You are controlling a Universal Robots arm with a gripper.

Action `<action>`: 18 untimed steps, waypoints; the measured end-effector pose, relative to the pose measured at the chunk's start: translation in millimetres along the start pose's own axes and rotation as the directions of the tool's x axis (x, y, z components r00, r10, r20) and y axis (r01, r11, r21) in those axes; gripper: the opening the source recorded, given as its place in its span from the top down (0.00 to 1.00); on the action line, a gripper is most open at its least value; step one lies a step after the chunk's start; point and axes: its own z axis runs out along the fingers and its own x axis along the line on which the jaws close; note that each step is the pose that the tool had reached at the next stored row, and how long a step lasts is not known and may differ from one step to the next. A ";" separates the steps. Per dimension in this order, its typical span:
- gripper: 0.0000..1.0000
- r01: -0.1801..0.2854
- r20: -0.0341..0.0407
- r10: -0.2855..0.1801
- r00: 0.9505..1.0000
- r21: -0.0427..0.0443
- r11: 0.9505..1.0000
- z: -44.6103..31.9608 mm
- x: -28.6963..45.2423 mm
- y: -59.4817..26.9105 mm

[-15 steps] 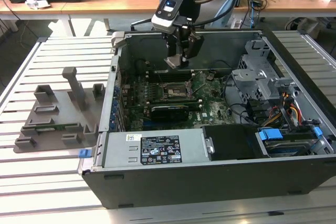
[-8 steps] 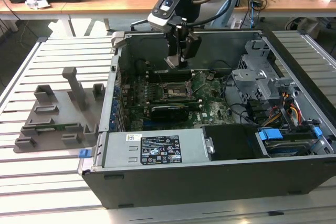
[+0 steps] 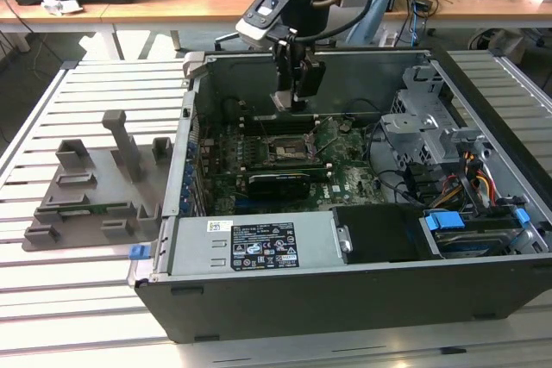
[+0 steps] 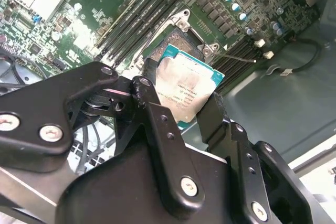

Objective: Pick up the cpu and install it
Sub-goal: 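Place the cpu into insertion slot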

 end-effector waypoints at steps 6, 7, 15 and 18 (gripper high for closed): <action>0.45 -0.077 -0.003 0.077 0.997 0.001 0.997 0.0 0.0 0.0; 0.45 -0.092 -0.003 0.092 0.996 0.001 0.996 0.0 0.0 0.0; 0.45 -0.216 -0.008 0.216 0.976 0.003 0.976 0.0 0.0 0.0; 0.45 -0.224 -0.009 0.224 0.975 0.004 0.975 0.0 0.0 0.0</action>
